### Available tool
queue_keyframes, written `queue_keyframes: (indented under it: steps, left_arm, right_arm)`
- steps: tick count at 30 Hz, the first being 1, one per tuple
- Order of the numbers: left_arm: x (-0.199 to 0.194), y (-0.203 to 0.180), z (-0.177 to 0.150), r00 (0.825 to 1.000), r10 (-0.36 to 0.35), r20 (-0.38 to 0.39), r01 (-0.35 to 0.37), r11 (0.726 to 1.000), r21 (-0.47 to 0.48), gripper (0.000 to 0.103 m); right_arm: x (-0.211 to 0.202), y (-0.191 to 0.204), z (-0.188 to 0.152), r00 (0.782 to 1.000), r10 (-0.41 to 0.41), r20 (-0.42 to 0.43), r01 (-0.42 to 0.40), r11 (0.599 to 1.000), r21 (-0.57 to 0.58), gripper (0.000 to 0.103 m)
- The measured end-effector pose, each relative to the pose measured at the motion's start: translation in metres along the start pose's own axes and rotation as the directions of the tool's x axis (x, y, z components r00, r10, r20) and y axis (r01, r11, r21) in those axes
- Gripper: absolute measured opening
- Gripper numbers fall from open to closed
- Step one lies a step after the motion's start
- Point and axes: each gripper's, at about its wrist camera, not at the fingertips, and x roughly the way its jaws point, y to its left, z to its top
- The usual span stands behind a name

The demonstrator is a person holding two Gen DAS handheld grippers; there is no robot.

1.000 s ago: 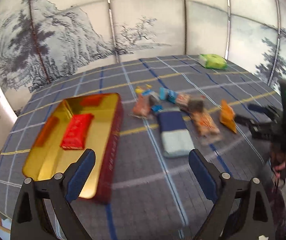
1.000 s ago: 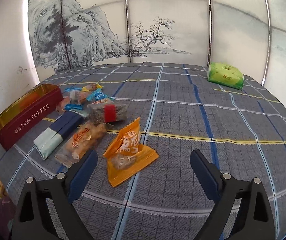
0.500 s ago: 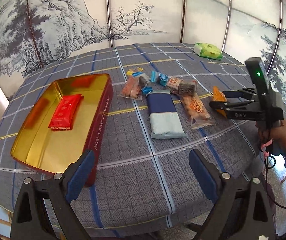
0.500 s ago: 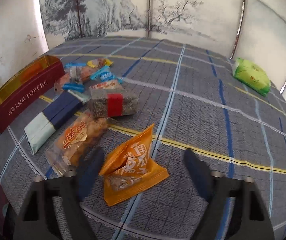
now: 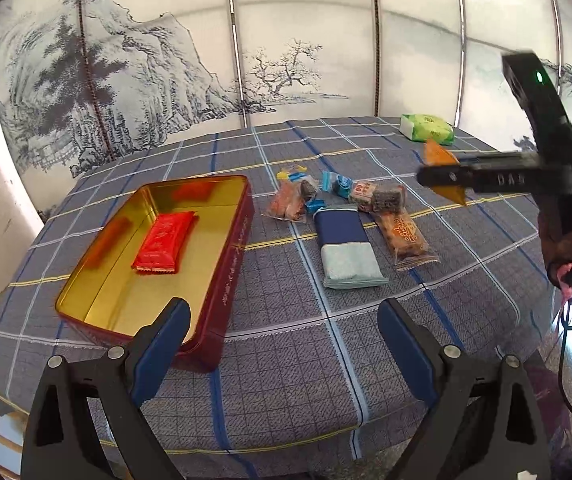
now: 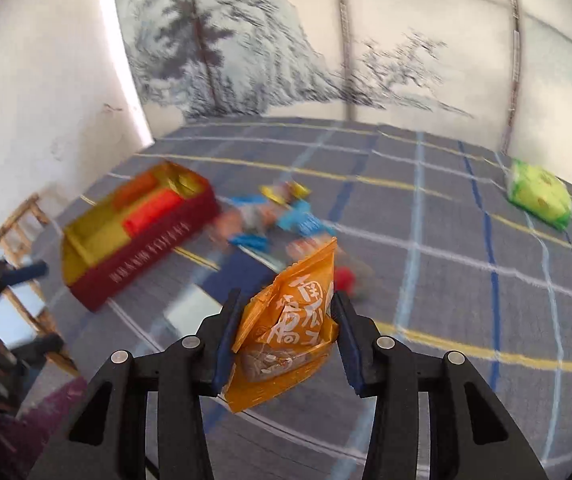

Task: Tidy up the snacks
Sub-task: 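Lower the orange bag into the tin and open the right gripper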

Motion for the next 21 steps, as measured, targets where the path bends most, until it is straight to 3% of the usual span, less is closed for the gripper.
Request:
queue_keyframes:
  steps: [4, 9, 16, 21]
  left_arm:
    - [-0.008, 0.012, -0.004, 1.0, 0.005, 0.007, -0.005, 1.0, -0.023, 0.093]
    - [-0.022, 0.025, -0.013, 0.999, 0.027, 0.03, -0.026, 0.999, -0.032, 0.093]
    - [-0.033, 0.043, -0.024, 0.997, 0.049, 0.053, -0.046, 0.998, -0.051, 0.095]
    - [-0.028, 0.057, -0.031, 0.999, 0.045, 0.023, -0.043, 0.995, -0.087, 0.095]
  right_arm:
    - [0.023, 0.034, 0.035, 0.992, 0.127, 0.009, -0.126, 0.992, -0.009, 0.045]
    - [0.075, 0.082, 0.072, 0.977, 0.206, -0.046, -0.208, 0.977, -0.051, 0.046]
    - [0.144, 0.123, 0.092, 0.967, 0.221, -0.127, -0.229, 0.972, -0.053, 0.046]
    - [0.182, 0.128, 0.094, 0.965, 0.198, -0.174, -0.207, 0.978, -0.031, 0.046]
